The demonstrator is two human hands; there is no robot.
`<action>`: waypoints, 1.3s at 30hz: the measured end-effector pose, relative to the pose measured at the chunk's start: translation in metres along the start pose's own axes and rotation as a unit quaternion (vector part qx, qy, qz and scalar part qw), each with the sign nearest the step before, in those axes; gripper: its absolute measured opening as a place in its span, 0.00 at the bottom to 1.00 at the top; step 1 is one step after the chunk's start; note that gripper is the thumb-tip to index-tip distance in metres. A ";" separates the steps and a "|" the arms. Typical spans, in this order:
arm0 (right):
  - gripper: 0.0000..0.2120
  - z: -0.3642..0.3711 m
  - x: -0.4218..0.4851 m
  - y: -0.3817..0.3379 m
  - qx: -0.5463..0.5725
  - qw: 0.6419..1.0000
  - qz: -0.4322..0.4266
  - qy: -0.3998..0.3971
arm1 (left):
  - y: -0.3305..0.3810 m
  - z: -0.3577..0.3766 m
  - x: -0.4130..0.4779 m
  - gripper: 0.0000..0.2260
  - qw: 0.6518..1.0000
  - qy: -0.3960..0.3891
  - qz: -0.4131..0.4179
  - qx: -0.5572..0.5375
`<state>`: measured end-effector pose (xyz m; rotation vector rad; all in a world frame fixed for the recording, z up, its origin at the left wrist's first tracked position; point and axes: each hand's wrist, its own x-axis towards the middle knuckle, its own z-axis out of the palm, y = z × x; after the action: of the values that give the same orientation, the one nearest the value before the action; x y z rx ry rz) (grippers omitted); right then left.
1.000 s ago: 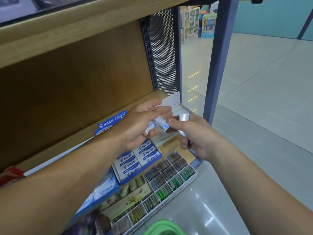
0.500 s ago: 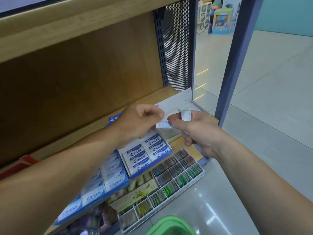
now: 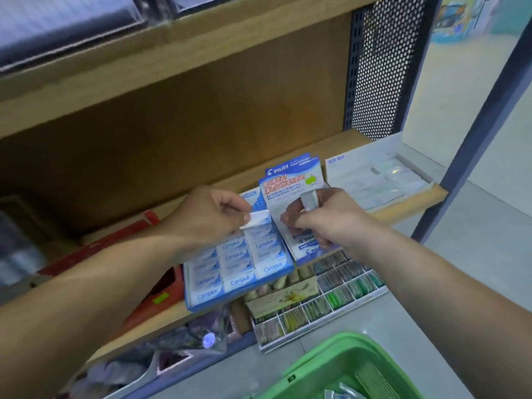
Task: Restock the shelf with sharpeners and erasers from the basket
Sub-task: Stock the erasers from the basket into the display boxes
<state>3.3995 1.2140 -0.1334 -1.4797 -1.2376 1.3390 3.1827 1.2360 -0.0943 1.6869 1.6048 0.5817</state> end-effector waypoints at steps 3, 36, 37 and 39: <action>0.16 0.006 0.005 -0.001 -0.154 0.987 -0.040 -0.023 | -0.017 -0.004 -0.003 0.02 1.000 -0.002 -0.007 0.025; 0.08 0.036 -0.010 -0.020 0.022 0.983 0.075 -0.164 | 0.001 0.002 -0.011 0.23 0.919 -0.069 -0.023 -0.387; 0.09 0.038 -0.012 -0.021 0.042 0.980 0.088 -0.176 | 0.002 0.005 -0.010 0.24 0.900 -0.078 -0.027 -0.428; 0.10 0.041 -0.014 -0.023 0.082 0.973 0.095 -0.194 | 0.005 0.009 -0.009 0.25 0.875 -0.089 -0.032 -0.474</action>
<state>3.3557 1.2035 -0.1139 -1.2834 -1.2061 1.8796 3.1913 1.2256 -0.0952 0.8980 0.9552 0.9457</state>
